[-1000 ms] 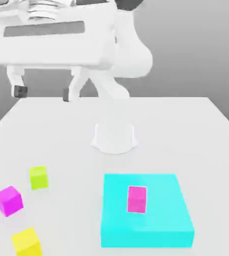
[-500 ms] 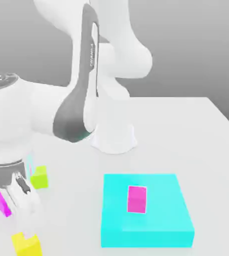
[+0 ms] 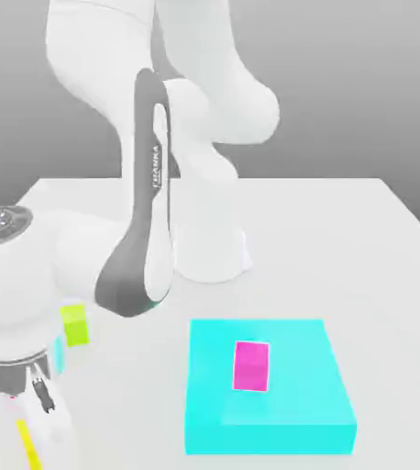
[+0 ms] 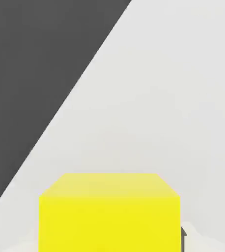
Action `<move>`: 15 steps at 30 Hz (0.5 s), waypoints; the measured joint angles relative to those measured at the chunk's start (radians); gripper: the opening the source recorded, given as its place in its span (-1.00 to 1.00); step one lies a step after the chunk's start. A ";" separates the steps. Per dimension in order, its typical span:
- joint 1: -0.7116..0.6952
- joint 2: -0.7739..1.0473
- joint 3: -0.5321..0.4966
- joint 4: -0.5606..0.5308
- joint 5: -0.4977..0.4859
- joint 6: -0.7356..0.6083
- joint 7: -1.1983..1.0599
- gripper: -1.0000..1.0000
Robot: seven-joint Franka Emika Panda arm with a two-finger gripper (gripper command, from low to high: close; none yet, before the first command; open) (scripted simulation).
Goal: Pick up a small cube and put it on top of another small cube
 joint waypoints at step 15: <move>-0.180 -0.117 -0.111 -0.240 0.063 0.119 -0.031 1.00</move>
